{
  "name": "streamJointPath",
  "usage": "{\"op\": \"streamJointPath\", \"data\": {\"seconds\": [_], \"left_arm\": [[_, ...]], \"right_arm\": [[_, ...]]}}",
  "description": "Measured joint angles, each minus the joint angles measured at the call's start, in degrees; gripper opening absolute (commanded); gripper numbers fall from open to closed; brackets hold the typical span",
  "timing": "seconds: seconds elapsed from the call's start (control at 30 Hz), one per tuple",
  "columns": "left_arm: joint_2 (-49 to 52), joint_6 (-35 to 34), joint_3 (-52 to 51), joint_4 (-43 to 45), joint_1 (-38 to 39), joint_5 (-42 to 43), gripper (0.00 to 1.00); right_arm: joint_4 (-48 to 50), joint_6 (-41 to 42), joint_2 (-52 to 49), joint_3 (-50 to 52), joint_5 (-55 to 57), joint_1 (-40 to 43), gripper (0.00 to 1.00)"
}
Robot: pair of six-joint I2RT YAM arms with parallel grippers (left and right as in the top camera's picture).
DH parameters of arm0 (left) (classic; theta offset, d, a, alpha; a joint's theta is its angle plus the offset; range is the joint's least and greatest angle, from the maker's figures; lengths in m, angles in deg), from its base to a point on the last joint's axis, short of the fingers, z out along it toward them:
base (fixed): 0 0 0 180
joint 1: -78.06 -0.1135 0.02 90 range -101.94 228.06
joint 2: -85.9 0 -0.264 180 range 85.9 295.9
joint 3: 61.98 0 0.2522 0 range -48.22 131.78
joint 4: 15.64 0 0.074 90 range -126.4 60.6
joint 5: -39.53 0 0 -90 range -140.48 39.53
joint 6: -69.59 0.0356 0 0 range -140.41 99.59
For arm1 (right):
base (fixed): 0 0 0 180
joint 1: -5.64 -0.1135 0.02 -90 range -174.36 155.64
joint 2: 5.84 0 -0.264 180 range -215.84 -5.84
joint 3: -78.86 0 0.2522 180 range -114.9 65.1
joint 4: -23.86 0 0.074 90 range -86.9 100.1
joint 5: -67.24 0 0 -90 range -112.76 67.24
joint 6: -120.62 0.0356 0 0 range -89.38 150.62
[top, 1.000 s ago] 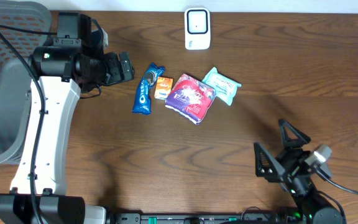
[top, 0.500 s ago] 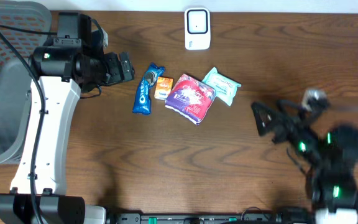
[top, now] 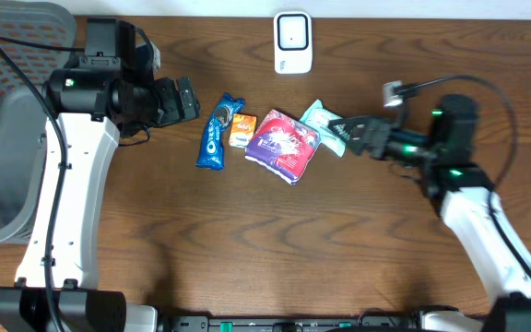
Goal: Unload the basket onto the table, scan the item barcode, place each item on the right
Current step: 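Reach the right gripper toward the pink pad pack, then grasp the pink pad pack with the right gripper and lift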
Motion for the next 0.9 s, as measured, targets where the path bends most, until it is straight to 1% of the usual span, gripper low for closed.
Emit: {"op": "streamJointPath", "data": {"seconds": [0.13,0.3,0.37,0.5,0.57,0.63,0.77,0.8,0.83,0.87,0.9], "left_arm": [[0.0,0.0,0.0,0.0,0.0,0.0,0.98],[0.0,0.0,0.0,0.0,0.0,0.0,0.98],[0.0,0.0,0.0,0.0,0.0,0.0,0.98],[0.0,0.0,0.0,0.0,0.0,0.0,0.98],[0.0,0.0,0.0,0.0,0.0,0.0,0.98],[0.0,0.0,0.0,0.0,0.0,0.0,0.98],[0.0,0.0,0.0,0.0,0.0,0.0,0.98],[0.0,0.0,0.0,0.0,0.0,0.0,0.98],[0.0,0.0,0.0,0.0,0.0,0.0,0.98],[0.0,0.0,0.0,0.0,0.0,0.0,0.98],[0.0,0.0,0.0,0.0,0.0,0.0,0.98]], "right_arm": [[-3.6,4.0,-5.0,0.0,10.7,-6.4,0.99],[-3.7,8.1,-10.4,0.0,20.9,-10.5,0.99],[-2.5,9.1,-12.4,0.0,23.5,-10.7,0.99],[1.6,10.1,-15.8,-0.1,25.3,-10.8,0.99],[4.1,10.4,-17.8,-0.1,25.4,-11.1,0.97],[7.6,10.6,-20.1,-0.1,25.2,-11.6,0.92],[12.5,11.2,-24.4,-0.2,23.8,-13.0,0.76],[12.8,11.3,-24.9,-0.4,23.4,-13.2,0.7],[12.7,11.4,-25.2,-0.7,23.5,-13.4,0.61],[12.9,11.3,-25.8,-0.8,23.4,-13.5,0.5],[12.8,11.2,-26.3,-0.9,23.4,-13.5,0.42]]}}
